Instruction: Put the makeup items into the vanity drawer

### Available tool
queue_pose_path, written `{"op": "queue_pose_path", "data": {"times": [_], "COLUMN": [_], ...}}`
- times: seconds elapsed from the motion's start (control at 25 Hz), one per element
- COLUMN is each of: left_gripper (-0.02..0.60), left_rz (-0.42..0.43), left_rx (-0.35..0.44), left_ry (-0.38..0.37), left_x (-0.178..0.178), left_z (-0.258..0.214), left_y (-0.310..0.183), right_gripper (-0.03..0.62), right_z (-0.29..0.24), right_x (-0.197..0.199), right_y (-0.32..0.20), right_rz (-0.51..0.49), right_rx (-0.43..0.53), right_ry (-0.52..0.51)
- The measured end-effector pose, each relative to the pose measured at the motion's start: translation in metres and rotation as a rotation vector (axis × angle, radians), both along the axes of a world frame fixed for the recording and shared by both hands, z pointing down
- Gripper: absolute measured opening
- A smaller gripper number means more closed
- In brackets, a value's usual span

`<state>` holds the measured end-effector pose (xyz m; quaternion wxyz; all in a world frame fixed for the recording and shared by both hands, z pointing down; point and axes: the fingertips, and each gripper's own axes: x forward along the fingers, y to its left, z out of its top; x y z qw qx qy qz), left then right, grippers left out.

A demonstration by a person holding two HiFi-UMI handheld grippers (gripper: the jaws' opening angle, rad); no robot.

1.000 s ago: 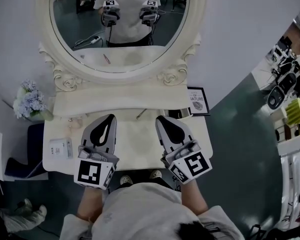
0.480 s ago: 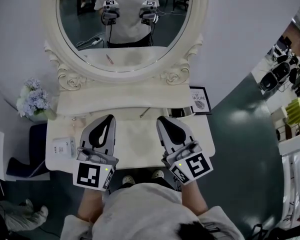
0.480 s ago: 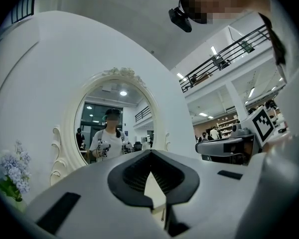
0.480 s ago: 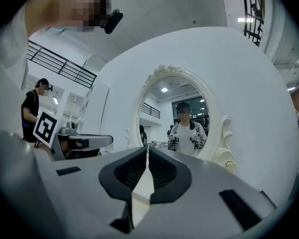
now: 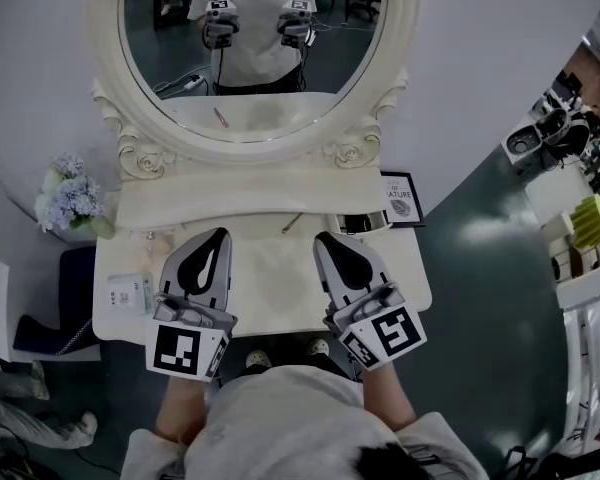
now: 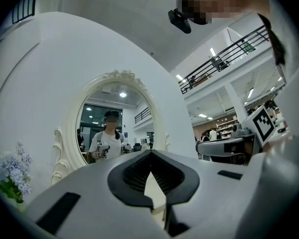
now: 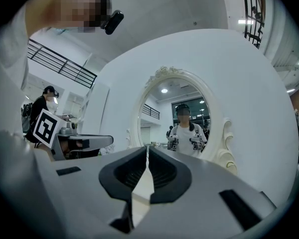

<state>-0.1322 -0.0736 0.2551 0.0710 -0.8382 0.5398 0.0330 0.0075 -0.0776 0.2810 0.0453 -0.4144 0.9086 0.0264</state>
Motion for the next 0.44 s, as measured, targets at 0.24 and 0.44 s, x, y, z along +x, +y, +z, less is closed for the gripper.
{"op": "queue_pose_path", "data": {"times": [0.24,0.44], "left_gripper": [0.014,0.014], "left_rz": [0.011,0.001], "left_rx": [-0.043,0.018], "left_ry": [-0.030,0.007], "left_x": [-0.001,-0.003], "left_z": [0.010,-0.003], "left_y": [0.003,0.002], "right_gripper": [0.028,0.028], "right_z": [0.000,0.000], "right_x": [-0.001,-0.004], "right_y": [0.002,0.004], "right_rz": [0.005,0.005], "right_rx": [0.002,0.001], "right_ry": [0.000,0.000]}}
